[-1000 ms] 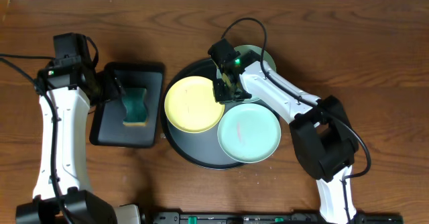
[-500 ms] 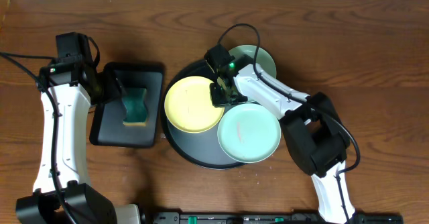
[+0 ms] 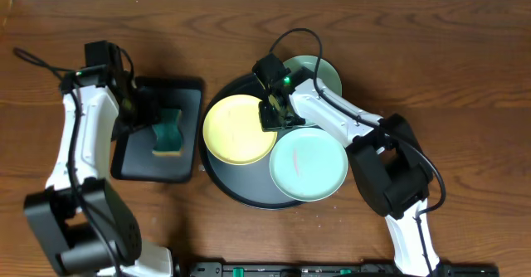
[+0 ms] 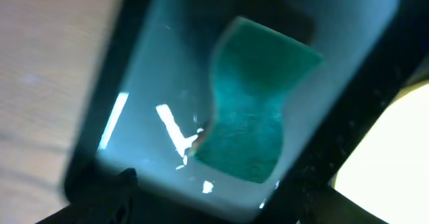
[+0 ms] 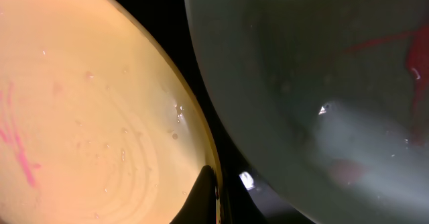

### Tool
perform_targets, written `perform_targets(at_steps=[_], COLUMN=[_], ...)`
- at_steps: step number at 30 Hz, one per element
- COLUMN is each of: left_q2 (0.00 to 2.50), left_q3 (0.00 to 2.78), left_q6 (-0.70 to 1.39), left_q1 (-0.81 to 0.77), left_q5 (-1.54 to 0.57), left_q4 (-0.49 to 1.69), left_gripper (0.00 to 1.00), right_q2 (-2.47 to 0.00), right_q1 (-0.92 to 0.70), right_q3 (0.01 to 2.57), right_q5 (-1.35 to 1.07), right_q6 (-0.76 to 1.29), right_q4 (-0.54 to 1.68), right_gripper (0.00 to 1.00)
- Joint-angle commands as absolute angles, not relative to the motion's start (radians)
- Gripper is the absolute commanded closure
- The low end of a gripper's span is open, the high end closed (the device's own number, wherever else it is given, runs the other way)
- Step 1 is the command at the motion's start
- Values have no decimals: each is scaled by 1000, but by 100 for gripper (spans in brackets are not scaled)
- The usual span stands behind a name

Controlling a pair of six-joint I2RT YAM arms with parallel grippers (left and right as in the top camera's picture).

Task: Clean dirty plates on tray and stack at the side
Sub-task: 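Grasp the green sponge in the water tray with the left gripper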

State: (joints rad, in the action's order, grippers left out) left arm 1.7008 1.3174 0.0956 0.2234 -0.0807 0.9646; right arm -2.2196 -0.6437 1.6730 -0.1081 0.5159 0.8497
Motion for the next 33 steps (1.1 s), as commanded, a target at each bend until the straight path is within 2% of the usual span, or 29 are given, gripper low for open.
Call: perform_targets(at_steps=[1,5,10,16,17,20,24,33], left_q2=[1779,1843,1916,1977,1981,1985,1987,1898], left_q3=[1328,1328,1328,1328,1328,1328,1328,1409], left_q6=[-9,-65,-98,-98,-98,-97,-80,13], left_q1=[223,223,223,196,181,152,136,139], left_q5=[-175,-175,-176,-177,-176,-168,-107,-68], left_q4=[954,925,906,873,865,852,846,899], left_gripper=[27,31,46,48,52,74,92,93], right_q2=[-2271,-2271,-2271,-2271,-2271,-2271,-2271,-2271], right_q1=[-653,-653,-653,-653,-653,-653,-653,-653], right_q3=[1680,1680,1680,1680,1680,1680,1680,1680], right_q5=[-105,-106,-106,-106,-106,-106,-106,-106], right_q6=[515,515,507,508,508,508,508,508], right_q4=[847,846,845,841,841,841,842,842], right_gripper=[99,99,99,99,99,99,99,99])
